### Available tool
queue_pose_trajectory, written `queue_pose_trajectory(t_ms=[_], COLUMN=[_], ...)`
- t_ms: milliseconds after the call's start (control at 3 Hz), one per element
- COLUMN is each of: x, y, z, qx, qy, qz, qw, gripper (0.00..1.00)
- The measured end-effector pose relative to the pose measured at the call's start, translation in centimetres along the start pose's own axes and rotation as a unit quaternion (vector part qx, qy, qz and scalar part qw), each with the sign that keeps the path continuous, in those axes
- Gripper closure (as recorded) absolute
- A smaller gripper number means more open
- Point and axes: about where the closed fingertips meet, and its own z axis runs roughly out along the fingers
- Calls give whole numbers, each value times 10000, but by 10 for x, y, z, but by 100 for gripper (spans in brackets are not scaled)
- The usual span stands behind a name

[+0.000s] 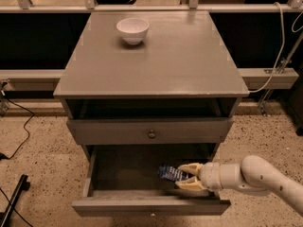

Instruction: Place rxbar blueberry into middle drawer

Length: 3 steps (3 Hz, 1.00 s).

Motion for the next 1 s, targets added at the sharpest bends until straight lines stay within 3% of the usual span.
queue_pose_trajectory(t_ms=[333, 667, 1000], x=[10, 20, 22], y=[-18, -31, -35], z=[29, 59, 85], qx=[-113, -201, -141], qy=[-45, -14, 56], qz=[-93, -110, -103], qw=[9999, 9997, 9998], gripper=[100, 84, 60])
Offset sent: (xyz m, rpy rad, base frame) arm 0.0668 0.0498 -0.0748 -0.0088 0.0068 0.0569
